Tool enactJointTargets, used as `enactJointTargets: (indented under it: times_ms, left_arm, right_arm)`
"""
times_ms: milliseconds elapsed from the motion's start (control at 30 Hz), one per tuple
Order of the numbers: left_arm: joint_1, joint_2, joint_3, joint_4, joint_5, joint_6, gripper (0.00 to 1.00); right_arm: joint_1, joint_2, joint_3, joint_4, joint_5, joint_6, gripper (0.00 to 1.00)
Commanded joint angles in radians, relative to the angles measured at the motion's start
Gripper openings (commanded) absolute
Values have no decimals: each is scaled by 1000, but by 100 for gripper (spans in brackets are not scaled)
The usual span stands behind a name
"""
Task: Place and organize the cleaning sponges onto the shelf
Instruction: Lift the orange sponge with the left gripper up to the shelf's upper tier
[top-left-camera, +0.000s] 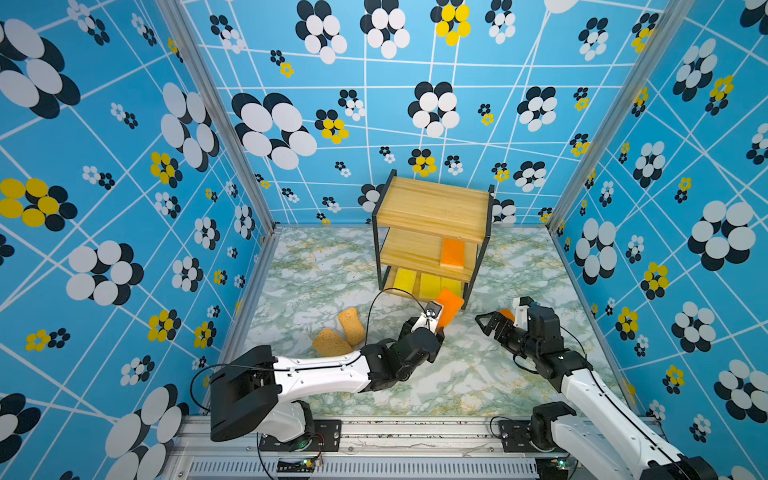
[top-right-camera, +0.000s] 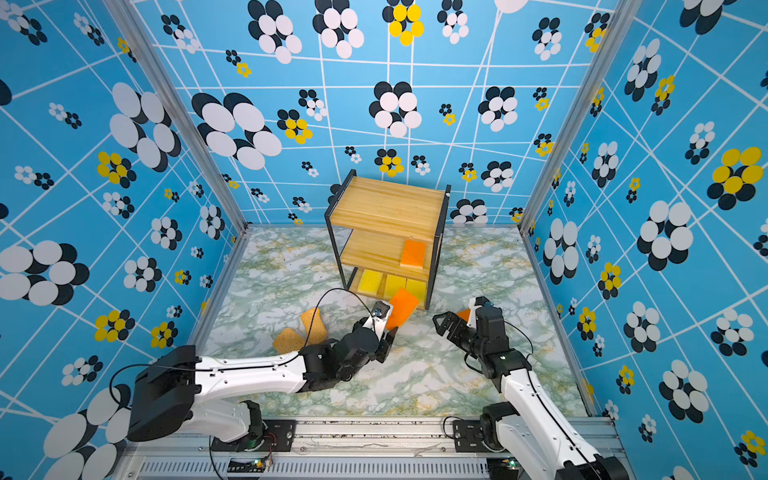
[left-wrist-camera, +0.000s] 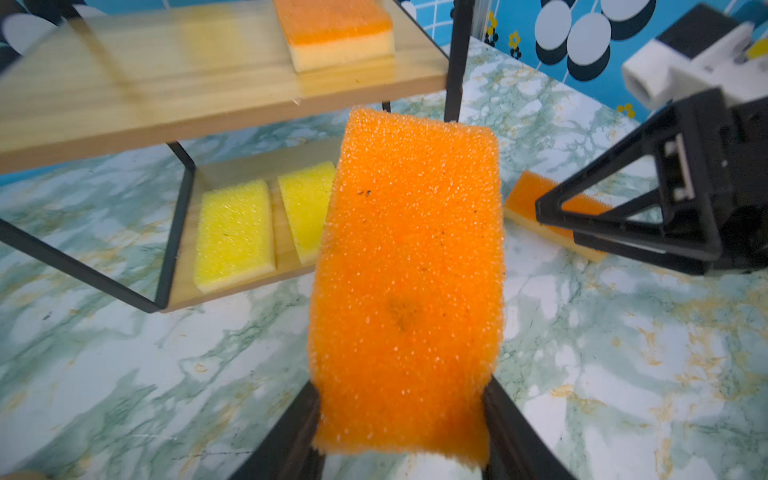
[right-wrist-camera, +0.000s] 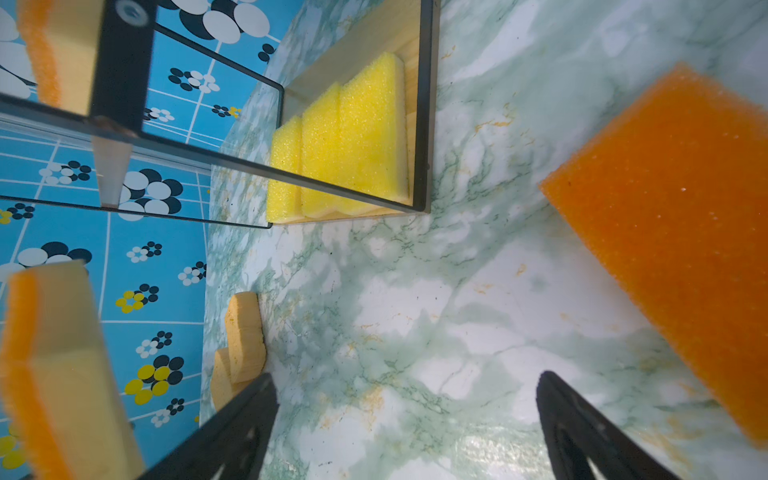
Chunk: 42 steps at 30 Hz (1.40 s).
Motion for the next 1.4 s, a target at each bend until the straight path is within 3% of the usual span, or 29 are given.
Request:
enactJointTargets:
  times_ms: [0,233,600,1033,1367]
  left_arm:
    - [26,-46,41,-107,-67,31,56]
    - [129,-57,139,-165,-68,43,56]
    - [274,81,337,-165,2,75,56]
    - [319,264,475,-130,39,90,57]
    - [325,326,482,-62,-7,43,57]
  right_arm:
    - [-6,6,11,28,-9,-17,99]
    - [-8,25,66,3,-4,-39,99]
    - [-15,68,134,-4,-18,-68,99]
    - [-46,52,133,-43,-31,-92,99]
    - [-50,11,131,-95,-36,-101,99]
